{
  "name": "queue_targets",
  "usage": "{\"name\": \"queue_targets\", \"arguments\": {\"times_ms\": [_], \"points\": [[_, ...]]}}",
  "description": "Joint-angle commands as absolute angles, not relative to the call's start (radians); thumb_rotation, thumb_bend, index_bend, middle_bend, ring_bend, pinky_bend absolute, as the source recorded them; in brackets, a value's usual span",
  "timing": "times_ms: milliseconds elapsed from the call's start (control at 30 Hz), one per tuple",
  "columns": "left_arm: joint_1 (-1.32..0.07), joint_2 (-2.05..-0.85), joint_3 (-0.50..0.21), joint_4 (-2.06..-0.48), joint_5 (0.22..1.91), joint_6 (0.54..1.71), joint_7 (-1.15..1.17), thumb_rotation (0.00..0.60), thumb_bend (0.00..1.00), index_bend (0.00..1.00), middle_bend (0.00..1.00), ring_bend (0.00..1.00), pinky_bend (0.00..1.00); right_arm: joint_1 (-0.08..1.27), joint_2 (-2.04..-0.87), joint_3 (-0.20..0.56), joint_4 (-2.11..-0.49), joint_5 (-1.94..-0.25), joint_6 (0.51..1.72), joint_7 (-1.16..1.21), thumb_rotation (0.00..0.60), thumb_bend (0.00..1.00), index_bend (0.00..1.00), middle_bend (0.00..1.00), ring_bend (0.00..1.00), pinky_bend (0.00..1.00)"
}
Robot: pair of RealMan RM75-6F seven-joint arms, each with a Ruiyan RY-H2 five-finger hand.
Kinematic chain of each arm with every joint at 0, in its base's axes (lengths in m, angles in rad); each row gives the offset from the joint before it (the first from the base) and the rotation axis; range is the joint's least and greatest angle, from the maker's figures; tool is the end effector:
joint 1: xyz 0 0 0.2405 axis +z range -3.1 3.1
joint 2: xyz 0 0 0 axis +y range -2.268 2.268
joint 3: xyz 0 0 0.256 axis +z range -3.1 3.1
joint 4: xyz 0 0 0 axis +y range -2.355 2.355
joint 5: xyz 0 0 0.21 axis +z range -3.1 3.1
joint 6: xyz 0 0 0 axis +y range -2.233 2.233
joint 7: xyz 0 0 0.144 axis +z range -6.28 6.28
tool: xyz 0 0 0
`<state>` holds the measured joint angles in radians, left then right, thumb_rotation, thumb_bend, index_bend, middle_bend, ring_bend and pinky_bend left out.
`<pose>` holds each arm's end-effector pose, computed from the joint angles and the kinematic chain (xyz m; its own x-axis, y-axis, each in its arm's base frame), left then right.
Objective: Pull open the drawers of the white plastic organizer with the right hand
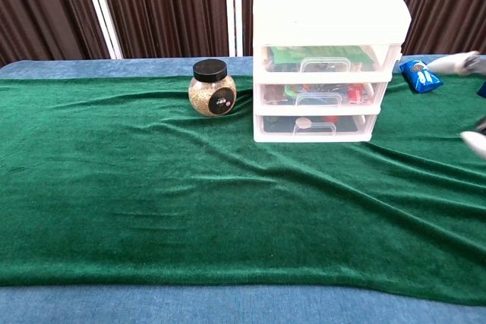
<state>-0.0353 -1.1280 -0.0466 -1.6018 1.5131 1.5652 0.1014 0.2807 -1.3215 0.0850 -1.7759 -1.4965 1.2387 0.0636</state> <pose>-0.3147 0.1646 0.1666 0.4887 -0.0524 0.8709 0.8724 0.0292 -0.4879 -0.2126 -0.2245 0.0595 0.0286 -0.2433 0.9695 -0.9781 -0.2068 -0.0230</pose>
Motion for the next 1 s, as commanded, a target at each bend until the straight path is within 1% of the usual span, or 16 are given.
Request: {"name": "queue_targets", "arguments": {"times_ms": [33, 167, 267, 467, 633, 767, 1000], "points": [[-0.036, -1.125, -0.047, -1.601, 1.516, 1.566, 0.094, 0.600, 0.08, 0.00, 0.00, 0.00, 0.00, 0.357, -1.388, 0.142, -1.857, -1.325, 1.074, 0.235, 0.600, 0.59, 0.08, 0.97, 0.98, 0.87], [-0.034, -1.123, -0.049, -1.597, 1.518, 1.573, 0.082, 0.600, 0.08, 0.00, 0.00, 0.00, 0.00, 0.412, -1.440, 0.202, -1.833, -1.204, 0.965, 0.363, 0.600, 0.63, 0.07, 0.97, 0.99, 0.88], [-0.035, -1.121, -0.050, -1.593, 1.517, 1.571, 0.073, 0.600, 0.08, 0.00, 0.00, 0.00, 0.00, 0.439, -1.497, 0.234, -1.778, -1.153, 0.938, 0.405, 0.600, 0.66, 0.05, 0.97, 0.99, 0.88], [-0.038, -1.120, -0.051, -1.589, 1.516, 1.567, 0.065, 0.600, 0.08, 0.00, 0.00, 0.00, 0.00, 0.464, -1.590, 0.266, -1.685, -1.115, 0.926, 0.467, 0.600, 0.68, 0.00, 0.97, 0.99, 0.88], [-0.038, -1.119, -0.051, -1.588, 1.516, 1.566, 0.060, 0.600, 0.08, 0.00, 0.00, 0.00, 0.00, 0.475, -1.644, 0.298, -1.618, -1.086, 0.897, 0.556, 0.600, 0.68, 0.00, 0.97, 0.99, 0.88], [-0.040, -1.117, -0.048, -1.586, 1.518, 1.561, 0.057, 0.600, 0.08, 0.00, 0.00, 0.00, 0.00, 0.468, -1.691, 0.332, -1.577, -1.082, 0.914, 0.639, 0.600, 0.68, 0.03, 0.97, 0.99, 0.88], [-0.040, -1.115, -0.054, -1.580, 1.511, 1.563, 0.042, 0.600, 0.08, 0.00, 0.00, 0.00, 0.00, 0.467, -1.782, 0.332, -1.485, -1.116, 0.944, 0.705, 0.600, 0.68, 0.03, 0.97, 0.99, 0.88]]}}
